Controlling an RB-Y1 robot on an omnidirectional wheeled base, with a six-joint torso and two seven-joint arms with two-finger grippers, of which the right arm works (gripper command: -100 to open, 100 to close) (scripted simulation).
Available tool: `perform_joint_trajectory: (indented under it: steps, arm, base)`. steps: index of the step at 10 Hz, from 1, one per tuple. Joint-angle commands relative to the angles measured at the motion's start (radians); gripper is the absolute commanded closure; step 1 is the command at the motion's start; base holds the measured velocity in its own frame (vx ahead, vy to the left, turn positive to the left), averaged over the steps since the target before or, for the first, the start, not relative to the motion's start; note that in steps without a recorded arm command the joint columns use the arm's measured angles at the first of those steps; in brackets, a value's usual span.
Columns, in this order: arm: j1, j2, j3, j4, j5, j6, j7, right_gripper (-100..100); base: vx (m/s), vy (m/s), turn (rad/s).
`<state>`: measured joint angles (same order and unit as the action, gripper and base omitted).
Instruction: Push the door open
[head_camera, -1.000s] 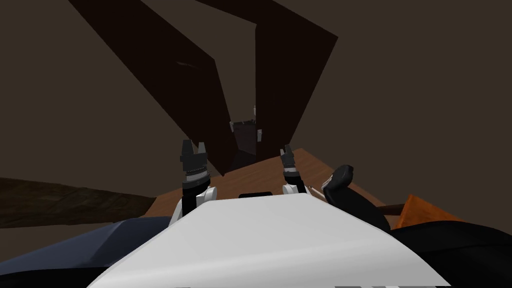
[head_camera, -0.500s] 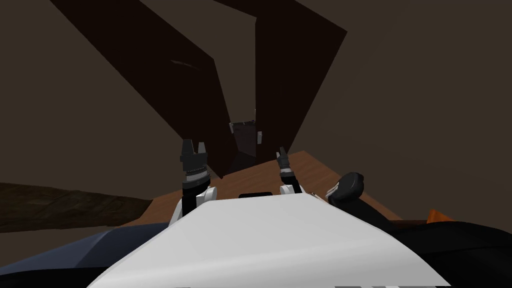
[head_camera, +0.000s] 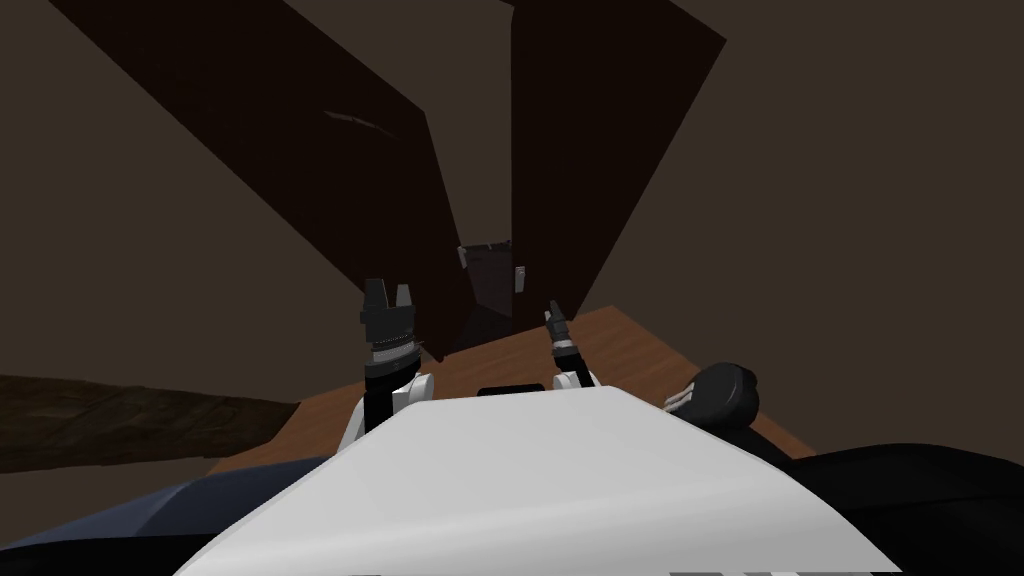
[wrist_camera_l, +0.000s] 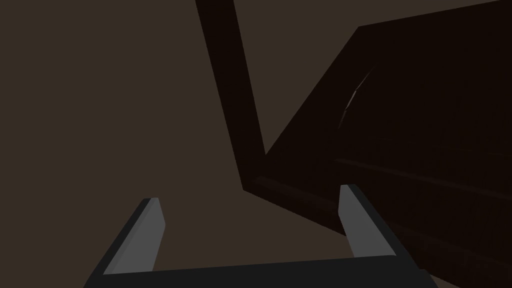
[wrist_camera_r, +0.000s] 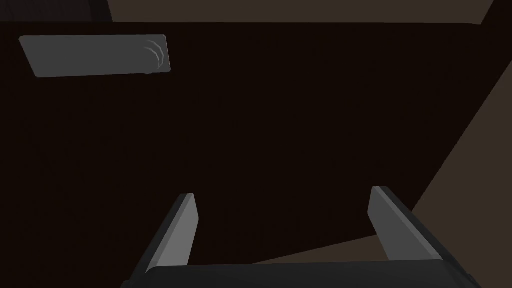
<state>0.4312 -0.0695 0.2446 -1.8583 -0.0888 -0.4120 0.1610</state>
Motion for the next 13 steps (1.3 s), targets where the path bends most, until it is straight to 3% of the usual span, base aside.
perform_joint_trajectory:
  steps: [1, 10, 13]
  arm:
    - [-0.007, -0.004, 0.014, 0.032, -0.011, 0.017, 0.004, -100]
    - [-0.046, 0.018, 0.096, 0.199, -0.046, 0.080, 0.034, -100]
    - [-0.055, 0.026, 0.113, 0.234, -0.054, 0.094, 0.041, -100]
  base:
    - [0.154, -0.082, 0.050]
    - [0.182, -0.080, 0.049]
    - [0.200, -0.090, 0.036]
